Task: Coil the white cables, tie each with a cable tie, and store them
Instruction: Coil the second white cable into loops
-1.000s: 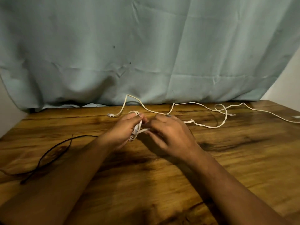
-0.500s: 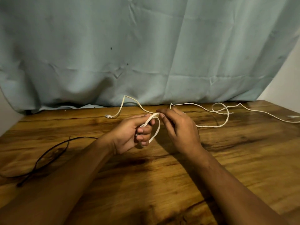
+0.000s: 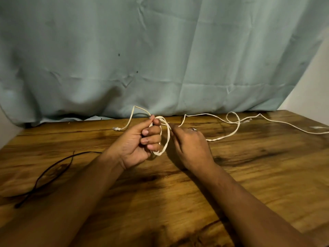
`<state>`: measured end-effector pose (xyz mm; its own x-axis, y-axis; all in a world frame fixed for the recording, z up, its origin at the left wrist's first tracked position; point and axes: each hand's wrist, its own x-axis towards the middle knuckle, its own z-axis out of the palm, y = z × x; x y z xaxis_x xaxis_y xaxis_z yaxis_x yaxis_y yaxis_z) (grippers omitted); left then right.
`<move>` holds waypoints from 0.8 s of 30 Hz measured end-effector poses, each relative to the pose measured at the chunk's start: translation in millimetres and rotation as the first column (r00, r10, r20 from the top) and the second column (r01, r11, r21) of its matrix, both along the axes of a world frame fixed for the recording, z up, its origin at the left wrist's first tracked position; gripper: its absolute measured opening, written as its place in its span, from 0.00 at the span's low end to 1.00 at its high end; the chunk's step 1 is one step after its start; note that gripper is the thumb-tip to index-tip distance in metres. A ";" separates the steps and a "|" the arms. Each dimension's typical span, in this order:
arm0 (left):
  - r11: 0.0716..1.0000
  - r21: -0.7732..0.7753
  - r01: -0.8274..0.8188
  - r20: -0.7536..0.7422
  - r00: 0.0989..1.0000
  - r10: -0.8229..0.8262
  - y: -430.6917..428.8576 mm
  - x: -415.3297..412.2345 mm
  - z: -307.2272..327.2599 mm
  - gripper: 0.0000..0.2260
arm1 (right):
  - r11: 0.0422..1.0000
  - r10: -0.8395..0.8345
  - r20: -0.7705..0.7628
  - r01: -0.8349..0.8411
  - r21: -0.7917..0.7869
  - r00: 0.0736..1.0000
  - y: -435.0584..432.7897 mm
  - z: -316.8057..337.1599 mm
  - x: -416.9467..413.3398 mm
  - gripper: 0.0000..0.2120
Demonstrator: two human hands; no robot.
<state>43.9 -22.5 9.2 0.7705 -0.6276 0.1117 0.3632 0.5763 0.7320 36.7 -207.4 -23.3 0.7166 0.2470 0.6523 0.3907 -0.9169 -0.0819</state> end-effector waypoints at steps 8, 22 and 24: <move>0.941 -0.089 -0.327 -0.117 0.941 0.317 4.2 10.0 4.3 0.14 | 0.978 -0.050 -0.229 0.001 -0.208 0.972 29.0 -4.7 -10.0 0.31; 0.785 0.317 -0.532 0.322 0.839 0.439 5.6 19.6 -10.9 0.13 | 0.928 0.233 -0.012 -0.226 -0.296 0.972 29.1 4.8 -23.4 0.08; 0.758 0.375 -0.533 0.383 0.834 0.397 1.9 16.6 -15.0 0.11 | 0.929 0.273 0.025 -0.257 -0.267 0.962 24.7 8.8 -23.9 0.07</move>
